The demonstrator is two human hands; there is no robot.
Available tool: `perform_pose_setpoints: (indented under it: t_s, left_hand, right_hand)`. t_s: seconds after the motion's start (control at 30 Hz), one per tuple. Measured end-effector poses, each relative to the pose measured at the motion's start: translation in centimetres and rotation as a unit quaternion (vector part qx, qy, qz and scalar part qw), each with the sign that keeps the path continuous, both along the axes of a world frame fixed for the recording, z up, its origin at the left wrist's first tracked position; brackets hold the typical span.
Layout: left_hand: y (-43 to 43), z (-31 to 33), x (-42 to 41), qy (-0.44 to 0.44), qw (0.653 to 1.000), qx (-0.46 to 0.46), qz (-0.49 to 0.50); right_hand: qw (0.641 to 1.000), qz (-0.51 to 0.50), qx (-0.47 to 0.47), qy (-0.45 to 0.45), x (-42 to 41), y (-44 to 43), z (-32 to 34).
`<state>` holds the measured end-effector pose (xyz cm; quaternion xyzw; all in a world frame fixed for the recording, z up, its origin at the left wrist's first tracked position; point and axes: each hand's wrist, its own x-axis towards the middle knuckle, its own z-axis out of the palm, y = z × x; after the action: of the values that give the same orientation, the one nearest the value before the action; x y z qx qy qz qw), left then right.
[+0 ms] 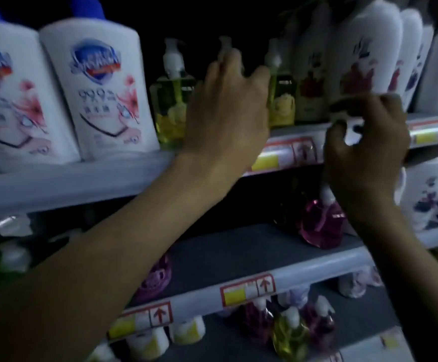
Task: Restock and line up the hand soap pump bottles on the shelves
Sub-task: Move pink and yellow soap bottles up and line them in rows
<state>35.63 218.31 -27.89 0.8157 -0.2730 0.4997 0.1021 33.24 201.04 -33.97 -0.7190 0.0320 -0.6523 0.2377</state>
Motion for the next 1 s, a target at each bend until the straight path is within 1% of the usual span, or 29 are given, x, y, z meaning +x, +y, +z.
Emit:
perform_pose_setpoints:
  t_s: [0.03, 0.07, 0.1, 0.13, 0.17, 0.2, 0.23, 0.27, 0.3, 0.33, 0.4, 0.47, 0.53, 0.57, 0.6, 0.7, 0.77, 0.83, 0.9, 1.0]
  left_hand:
    - [-0.4, -2.0, -1.4, -0.042, 0.998, -0.009, -0.055]
    - [-0.9, -4.5, -2.7, -0.054, 0.99, -0.009, -0.126]
    - [-1.4, -7.3, -3.7, -0.026, 0.982, 0.005, -0.187]
    - [-2.1, -10.2, -4.2, 0.037, 0.974, 0.025, -0.222]
    - [-2.8, -13.0, -4.1, 0.124, 0.963, 0.034, -0.235]
    - [-3.5, -15.5, -3.5, 0.226, 0.946, 0.024, -0.232]
    - [-4.3, -17.5, -2.4, 0.331, 0.917, 0.0, -0.222]
    - [-5.1, -18.9, -1.1, 0.413, 0.886, -0.023, -0.21]
    - [-5.9, -19.8, 0.2, 0.468, 0.86, -0.036, -0.201]
    - [-6.6, -20.4, 1.5, 0.501, 0.841, -0.046, -0.198]
    - [-8.0, -20.8, 3.4, 0.528, 0.821, -0.068, -0.206]
    - [-9.1, -20.7, 4.6, 0.552, 0.794, -0.102, -0.233]
    - [-9.5, -20.4, 5.3, 0.591, 0.754, -0.134, -0.256]
    - [-9.5, -20.1, 5.4, 0.604, 0.74, -0.143, -0.26]
    - [-9.2, -19.9, 5.5, 0.608, 0.734, -0.149, -0.263]
    - [-7.1, -19.7, 5.5, 0.596, 0.739, -0.172, -0.263]
    - [-5.5, -19.9, 5.2, 0.595, 0.74, -0.179, -0.257]
    - [-4.1, -20.3, 4.6, 0.589, 0.747, -0.178, -0.251]
    - [-3.0, -20.8, 4.4, 0.585, 0.748, -0.194, -0.245]
    - [-1.2, -21.3, 4.0, 0.586, 0.745, -0.217, -0.233]
  right_hand:
    - [0.999, -0.025, 0.033, 0.003, -0.8, -0.4, -2.5]
    - [0.996, -0.039, 0.068, 0.032, -1.3, -0.9, -4.9]
    - [0.99, -0.041, 0.106, 0.085, -1.4, -1.7, -7.0]
    - [0.976, -0.035, 0.149, 0.153, -1.3, -2.8, -9.0]
    - [0.955, -0.031, 0.192, 0.223, -1.1, -3.9, -10.6]
    - [0.928, -0.026, 0.232, 0.29, -0.8, -4.9, -12.0]
    - [0.9, -0.012, 0.261, 0.349, -0.4, -5.9, -13.2]
    - [0.876, 0.013, 0.272, 0.398, 0.1, -6.7, -14.1]
    - [0.857, 0.041, 0.266, 0.439, 0.6, -7.2, -14.8]
    - [0.844, 0.068, 0.253, 0.468, 1.0, -7.5, -15.3]
    - [0.836, 0.106, 0.25, 0.477, 1.7, -7.7, -15.9]
    - [0.841, 0.092, 0.281, 0.452, 2.0, -7.9, -16.1]
    - [0.851, 0.064, 0.291, 0.432, 2.1, -8.3, -16.2]
    - [0.854, 0.068, 0.284, 0.43, 2.0, -8.4, -16.1]
    - [0.854, 0.089, 0.278, 0.43, 1.9, -8.4, -16.1]
    - [0.829, 0.203, 0.264, 0.449, 1.6, -7.1, -15.8]
    - [0.811, 0.26, 0.243, 0.464, 1.3, -6.0, -15.6]
    - [0.805, 0.277, 0.226, 0.473, 1.1, -5.2, -15.3]
    - [0.798, 0.29, 0.233, 0.474, 1.1, -4.6, -15.0]
    - [0.767, 0.342, 0.227, 0.493, 1.8, -2.7, -15.2]
